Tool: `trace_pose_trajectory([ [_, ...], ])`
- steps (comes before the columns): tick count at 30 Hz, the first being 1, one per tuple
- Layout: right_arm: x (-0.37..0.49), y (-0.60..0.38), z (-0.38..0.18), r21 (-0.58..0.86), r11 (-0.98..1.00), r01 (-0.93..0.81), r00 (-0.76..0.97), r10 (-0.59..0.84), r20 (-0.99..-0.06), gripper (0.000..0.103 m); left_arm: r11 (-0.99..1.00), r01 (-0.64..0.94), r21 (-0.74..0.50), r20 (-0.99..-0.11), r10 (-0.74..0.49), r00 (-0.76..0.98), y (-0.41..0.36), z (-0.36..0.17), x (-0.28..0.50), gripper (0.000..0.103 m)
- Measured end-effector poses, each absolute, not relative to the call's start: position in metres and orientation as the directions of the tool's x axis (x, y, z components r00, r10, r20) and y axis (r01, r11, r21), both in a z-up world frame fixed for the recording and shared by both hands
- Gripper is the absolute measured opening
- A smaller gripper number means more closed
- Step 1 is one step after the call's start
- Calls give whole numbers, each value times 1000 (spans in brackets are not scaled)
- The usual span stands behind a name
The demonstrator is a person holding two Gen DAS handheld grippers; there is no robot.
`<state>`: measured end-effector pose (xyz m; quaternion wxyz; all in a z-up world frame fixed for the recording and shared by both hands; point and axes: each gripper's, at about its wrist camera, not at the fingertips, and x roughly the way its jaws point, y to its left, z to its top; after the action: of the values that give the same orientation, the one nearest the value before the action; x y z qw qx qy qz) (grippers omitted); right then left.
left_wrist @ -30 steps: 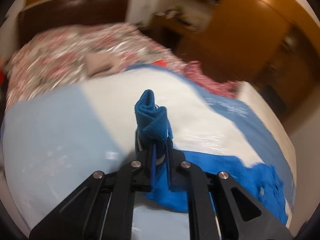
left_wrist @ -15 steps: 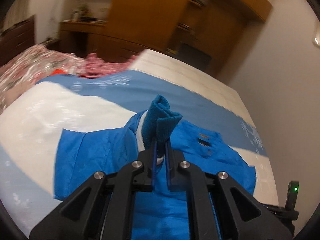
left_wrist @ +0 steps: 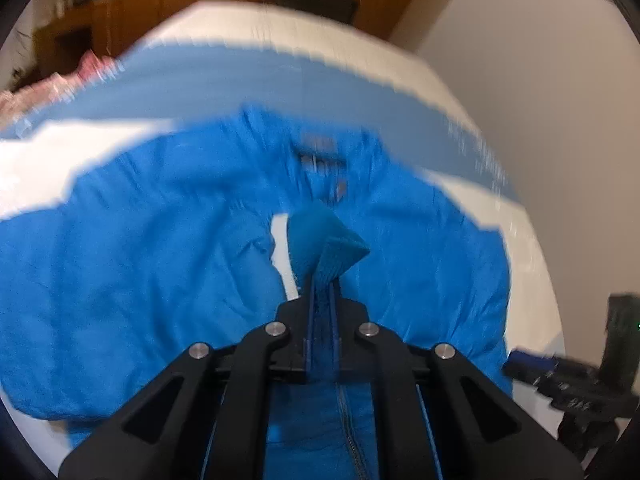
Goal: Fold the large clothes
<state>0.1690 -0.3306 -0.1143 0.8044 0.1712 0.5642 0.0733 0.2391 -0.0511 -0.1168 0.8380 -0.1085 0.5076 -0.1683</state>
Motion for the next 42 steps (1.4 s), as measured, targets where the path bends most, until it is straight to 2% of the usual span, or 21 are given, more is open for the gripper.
trace_pose_trajectory([
  [4,176,-323,-116,356,933,53,340,318,-885,45,892,188,-411,-818,-451,357,-46,-132,233,7],
  [5,178,-320,-115,356,934,43,337,322,-885,45,878,195,-438,-805,-479,350,-42,-129,229,15],
  [6,182,-316,-114,355,934,33,333,325,-885,45,853,205,-480,-783,-522,339,-37,-124,225,29],
  [8,189,-307,-112,362,932,9,329,340,-881,46,816,216,-536,-738,-578,348,-26,-111,215,40],
  [11,206,-285,-106,400,916,-43,312,392,-865,46,852,194,-487,-738,-520,430,1,-91,207,40],
  [15,232,-245,-106,447,886,-120,259,463,-848,46,970,23,-243,-834,-220,506,43,-94,212,38],
  [17,244,-224,-110,470,871,-143,223,491,-842,46,983,-39,-179,-869,-140,476,58,-105,218,38],
  [24,273,-174,-145,493,856,-156,119,512,-851,45,982,-78,-169,-899,-121,420,70,-141,222,38],
  [25,275,-169,-150,486,859,-158,111,505,-856,36,983,-78,-167,-899,-119,422,68,-142,222,38],
  [26,277,-168,-153,485,859,-166,113,505,-855,21,982,-80,-171,-898,-122,422,70,-141,223,38],
  [29,277,-165,-153,478,859,-181,129,503,-855,6,980,-86,-180,-899,-128,419,70,-137,224,38],
  [38,265,-233,-101,445,885,-138,299,466,-833,6,980,-30,-197,-825,-149,544,65,-80,214,38],
  [42,256,-292,-89,369,928,-41,381,356,-853,6,982,-12,-186,-820,-149,553,56,-78,220,38],
])
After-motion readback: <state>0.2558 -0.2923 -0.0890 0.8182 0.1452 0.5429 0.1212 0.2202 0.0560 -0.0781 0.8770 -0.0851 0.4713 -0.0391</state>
